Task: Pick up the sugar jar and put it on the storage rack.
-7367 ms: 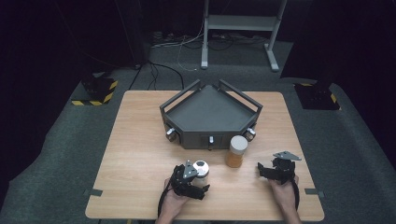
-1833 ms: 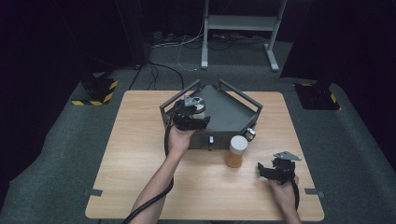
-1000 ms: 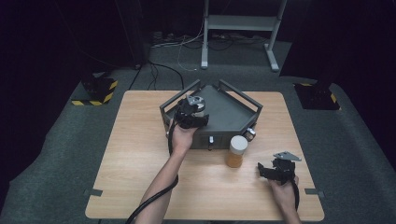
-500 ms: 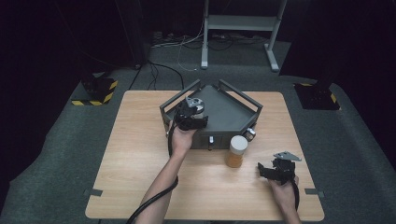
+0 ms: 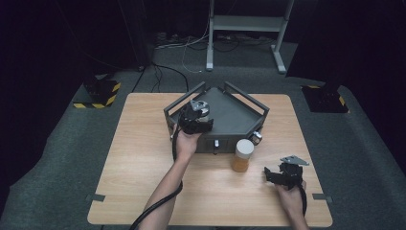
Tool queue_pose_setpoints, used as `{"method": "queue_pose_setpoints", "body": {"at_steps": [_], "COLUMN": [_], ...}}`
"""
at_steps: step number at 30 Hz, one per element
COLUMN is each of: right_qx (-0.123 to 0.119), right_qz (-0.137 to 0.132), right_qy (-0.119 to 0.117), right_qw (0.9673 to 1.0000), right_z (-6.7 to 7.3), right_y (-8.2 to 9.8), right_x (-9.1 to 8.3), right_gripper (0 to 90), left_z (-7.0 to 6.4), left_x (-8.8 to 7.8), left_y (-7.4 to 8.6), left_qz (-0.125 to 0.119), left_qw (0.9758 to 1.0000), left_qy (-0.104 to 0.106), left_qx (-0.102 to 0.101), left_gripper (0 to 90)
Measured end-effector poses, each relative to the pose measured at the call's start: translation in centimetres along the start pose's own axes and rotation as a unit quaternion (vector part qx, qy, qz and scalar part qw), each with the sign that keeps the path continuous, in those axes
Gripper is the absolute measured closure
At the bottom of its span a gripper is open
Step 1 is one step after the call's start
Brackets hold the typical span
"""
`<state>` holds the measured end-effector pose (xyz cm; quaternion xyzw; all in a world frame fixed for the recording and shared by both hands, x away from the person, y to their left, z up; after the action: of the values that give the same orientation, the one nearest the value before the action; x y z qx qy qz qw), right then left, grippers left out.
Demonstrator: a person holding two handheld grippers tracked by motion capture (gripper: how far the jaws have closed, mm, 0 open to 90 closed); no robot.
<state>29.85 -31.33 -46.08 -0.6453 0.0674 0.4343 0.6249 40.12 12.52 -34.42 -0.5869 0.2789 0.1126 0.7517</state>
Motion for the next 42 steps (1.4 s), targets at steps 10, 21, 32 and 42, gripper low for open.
{"method": "queue_pose_setpoints", "body": {"at_steps": [10, 21, 32, 42], "right_qx": [0.0, 0.0, 0.0, 0.0], "right_qz": [0.0, 0.0, 0.0, 0.0], "right_qy": [0.001, 0.001, 0.001, 0.001], "right_qw": [1.0, 1.0, 1.0, 1.0], "right_z": [0.0, 0.0, 0.0, 0.0], "right_y": [0.0, 0.0, 0.0, 0.0], "right_x": [0.0, 0.0, 0.0, 0.0], "right_gripper": [10.9, 10.9, 10.9, 10.9], "left_z": [0.1, 0.3, 1.1, 1.8], "left_x": [0.0, 0.1, -0.8, -2.4], "left_y": [0.2, 0.6, 1.1, 1.7], "left_qz": [-0.005, -0.012, -0.02, -0.032], "left_qw": [1.0, 0.9998, 0.9995, 0.9991], "left_qy": [0.002, 0.008, 0.013, 0.011], "left_qx": [0.006, -0.01, -0.023, -0.026], "left_gripper": [31.4, 7.7, 2.3, 1.1]}}
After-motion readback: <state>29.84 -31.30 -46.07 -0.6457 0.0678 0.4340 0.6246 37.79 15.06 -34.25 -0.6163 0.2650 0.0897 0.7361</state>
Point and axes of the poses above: each handheld gripper's, and its own axes: x roughly forward along the jaws, y roughly out of its underside, z roughly to its left, the point moved 1 cm from there along x, roughly forward along the jaws, and after that the axes turned 15 degrees about -y, right-handed, at the moved point
